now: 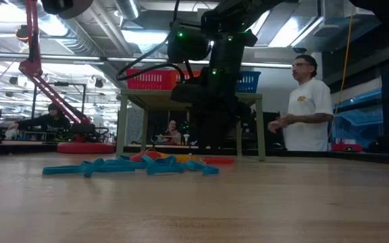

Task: Pick & Place Office Desk Supplies
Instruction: Put the orange spring keychain into the red bin on the shelf, then put the yellow spring keychain into the red bin on the shelf

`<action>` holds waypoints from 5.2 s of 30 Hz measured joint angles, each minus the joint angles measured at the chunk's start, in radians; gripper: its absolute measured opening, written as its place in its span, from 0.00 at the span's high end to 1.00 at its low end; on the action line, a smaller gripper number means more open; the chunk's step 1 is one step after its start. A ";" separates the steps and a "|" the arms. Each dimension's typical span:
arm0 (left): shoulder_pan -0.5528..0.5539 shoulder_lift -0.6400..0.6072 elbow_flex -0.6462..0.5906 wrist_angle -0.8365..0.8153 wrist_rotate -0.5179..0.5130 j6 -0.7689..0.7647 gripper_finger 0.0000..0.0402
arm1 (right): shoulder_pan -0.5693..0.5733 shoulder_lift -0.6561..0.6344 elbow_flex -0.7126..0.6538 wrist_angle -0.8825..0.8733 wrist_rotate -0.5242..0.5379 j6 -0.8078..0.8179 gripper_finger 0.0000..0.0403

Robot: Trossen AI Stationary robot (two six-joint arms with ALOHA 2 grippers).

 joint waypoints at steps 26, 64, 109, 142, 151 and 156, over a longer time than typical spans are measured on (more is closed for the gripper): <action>0.083 0.000 0.000 0.031 0.058 -0.007 0.41 | 0.003 -0.001 -0.100 0.077 -0.065 -0.013 0.70; 0.073 0.075 0.000 -0.106 -0.011 0.146 0.41 | -0.080 -0.242 0.308 0.476 -0.283 0.114 0.99; 0.073 0.074 0.000 -0.060 -0.054 0.116 0.41 | -0.285 -0.100 0.410 0.433 -0.071 -0.048 0.78; -0.078 0.074 0.000 -0.075 0.001 0.171 0.41 | 0.151 -0.100 0.013 0.221 -0.061 0.125 0.69; -0.121 0.074 0.000 -0.066 -0.044 0.161 0.41 | 0.065 -0.099 -0.032 0.169 -0.164 0.488 0.68; -0.123 0.074 0.000 -0.063 -0.053 0.167 0.41 | 0.059 -0.078 -0.031 0.171 -0.160 0.611 0.67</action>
